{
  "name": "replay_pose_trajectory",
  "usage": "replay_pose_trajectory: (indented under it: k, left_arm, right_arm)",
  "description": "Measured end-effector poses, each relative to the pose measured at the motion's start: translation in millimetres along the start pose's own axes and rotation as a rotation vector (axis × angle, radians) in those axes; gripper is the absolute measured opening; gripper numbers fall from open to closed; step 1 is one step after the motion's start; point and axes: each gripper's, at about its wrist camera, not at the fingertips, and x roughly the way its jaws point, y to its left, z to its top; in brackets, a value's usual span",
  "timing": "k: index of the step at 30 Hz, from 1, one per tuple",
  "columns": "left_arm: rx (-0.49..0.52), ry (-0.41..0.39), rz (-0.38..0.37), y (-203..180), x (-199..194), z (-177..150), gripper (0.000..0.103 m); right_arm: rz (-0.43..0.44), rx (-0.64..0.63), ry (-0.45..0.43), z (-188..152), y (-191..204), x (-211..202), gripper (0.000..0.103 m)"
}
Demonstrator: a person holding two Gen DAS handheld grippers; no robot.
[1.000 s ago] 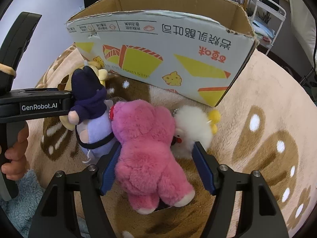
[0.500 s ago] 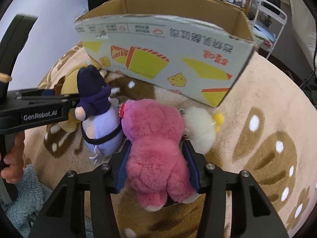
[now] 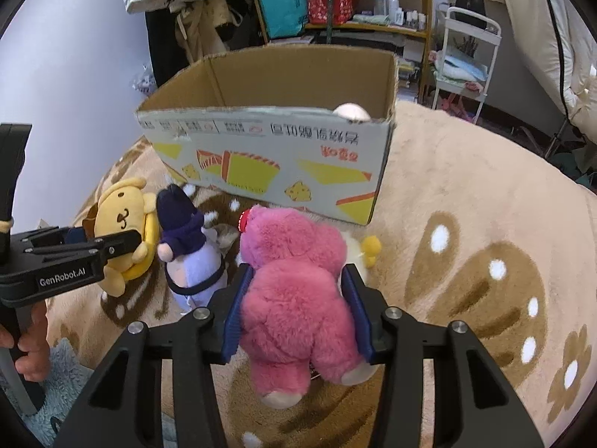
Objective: Organize soft objects
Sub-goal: 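Grasp the yellow plush bear with the left tool while the right tool grasps the pink plush bear, then lift both plush bears over the box and open both tools to release them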
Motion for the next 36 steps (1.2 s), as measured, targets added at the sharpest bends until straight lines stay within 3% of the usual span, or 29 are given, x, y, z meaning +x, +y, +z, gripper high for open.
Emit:
replay_pose_trajectory:
  k: [8,21,26,36]
  left_arm:
    - [-0.012,-0.106,0.034,6,-24,-3,0.053]
    - [0.000,-0.458,0.080,5,-86,-3,0.053]
    - [0.011,-0.527,0.079,3,-99,-4,0.053]
    - [0.044,-0.618,0.127,-9,-121,-1,0.053]
  right_arm:
    - [0.005,-0.006,-0.054,-1,3,-13,0.051]
    - [0.017,-0.006,-0.248,0,6,-55,0.051]
    - [0.039,-0.024,-0.283,1,10,-62,0.050]
    - [-0.025,-0.013,-0.386,9,13,-86,0.050]
